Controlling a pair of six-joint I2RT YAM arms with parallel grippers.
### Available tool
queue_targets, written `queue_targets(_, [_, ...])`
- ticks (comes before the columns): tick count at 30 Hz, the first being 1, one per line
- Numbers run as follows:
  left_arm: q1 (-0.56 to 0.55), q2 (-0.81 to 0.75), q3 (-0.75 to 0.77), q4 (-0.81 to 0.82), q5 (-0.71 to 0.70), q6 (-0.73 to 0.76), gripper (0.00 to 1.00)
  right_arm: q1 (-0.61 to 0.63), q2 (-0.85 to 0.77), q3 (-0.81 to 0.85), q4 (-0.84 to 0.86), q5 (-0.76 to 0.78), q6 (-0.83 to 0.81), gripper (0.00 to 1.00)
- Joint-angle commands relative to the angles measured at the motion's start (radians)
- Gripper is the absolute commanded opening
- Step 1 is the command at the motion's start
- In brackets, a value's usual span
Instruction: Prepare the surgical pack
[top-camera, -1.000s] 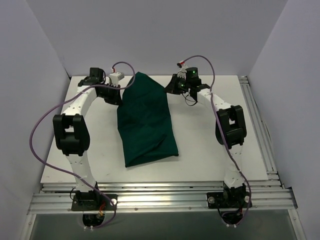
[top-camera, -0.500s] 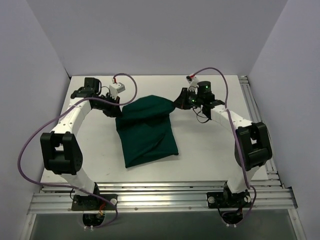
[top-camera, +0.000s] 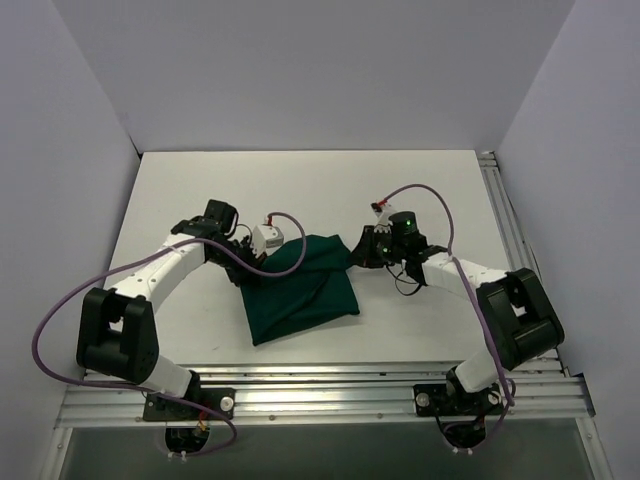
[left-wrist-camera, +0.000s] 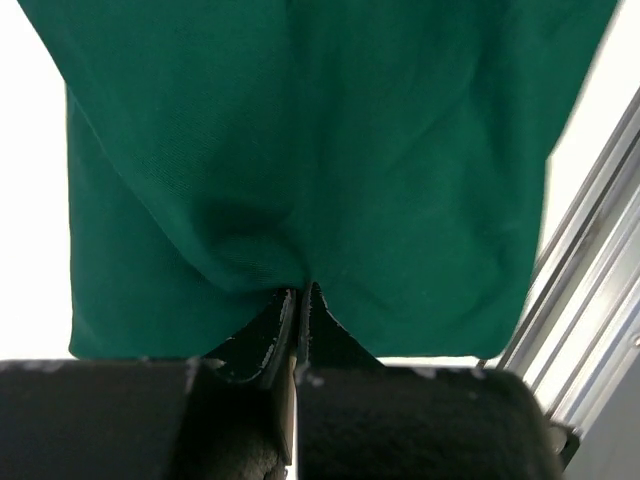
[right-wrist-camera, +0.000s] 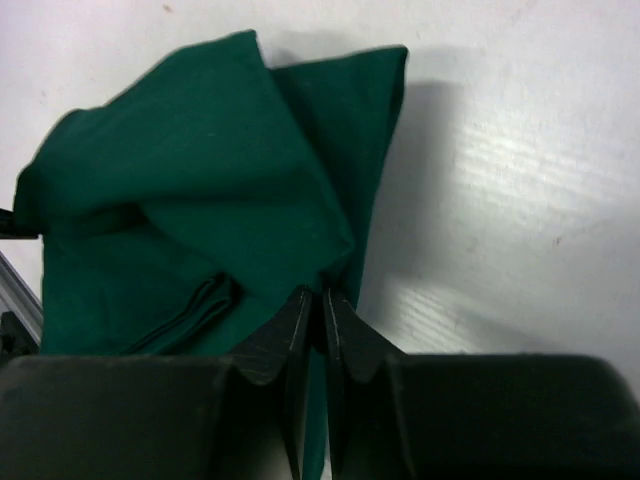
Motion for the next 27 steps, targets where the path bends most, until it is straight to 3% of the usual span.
queue_targets(1, [-0.013,-0.038,-0.049,0.016,-0.067,0.074,0.04,0.009,-0.034,-0.036,0.007,0.047,0.022,0.07])
queue_targets(4, [-0.022,-0.030,-0.081,0.024,-0.096,0.103,0.04,0.006,-0.038,-0.012,-0.110,0.073,-0.001,0.27])
queue_targets(5, [-0.030,-0.029,-0.087,0.027,-0.114,0.115,0.04,0.006,-0.046,0.020,-0.151,0.098,-0.034,0.39])
queue_targets(11, [-0.054,-0.052,-0.113,0.045,-0.134,0.152,0.04,0.001,-0.112,0.198,-0.372,0.139,-0.162,0.73])
queue_targets(15, [-0.065,-0.072,-0.118,0.051,-0.144,0.170,0.04,0.004,0.021,0.407,-0.450,0.047,-0.199,0.82])
queue_targets(20, [-0.074,-0.076,-0.122,0.054,-0.145,0.178,0.04,0.032,0.339,0.737,-0.550,-0.002,-0.196,0.81])
queue_targets(22, [-0.082,-0.079,-0.126,0.054,-0.148,0.180,0.04,0.047,0.475,0.867,-0.613,-0.094,-0.193,0.78])
queue_targets(27, [-0.091,-0.090,-0.144,0.071,-0.157,0.178,0.04,0.107,0.668,1.038,-0.744,-0.151,-0.234,0.78])
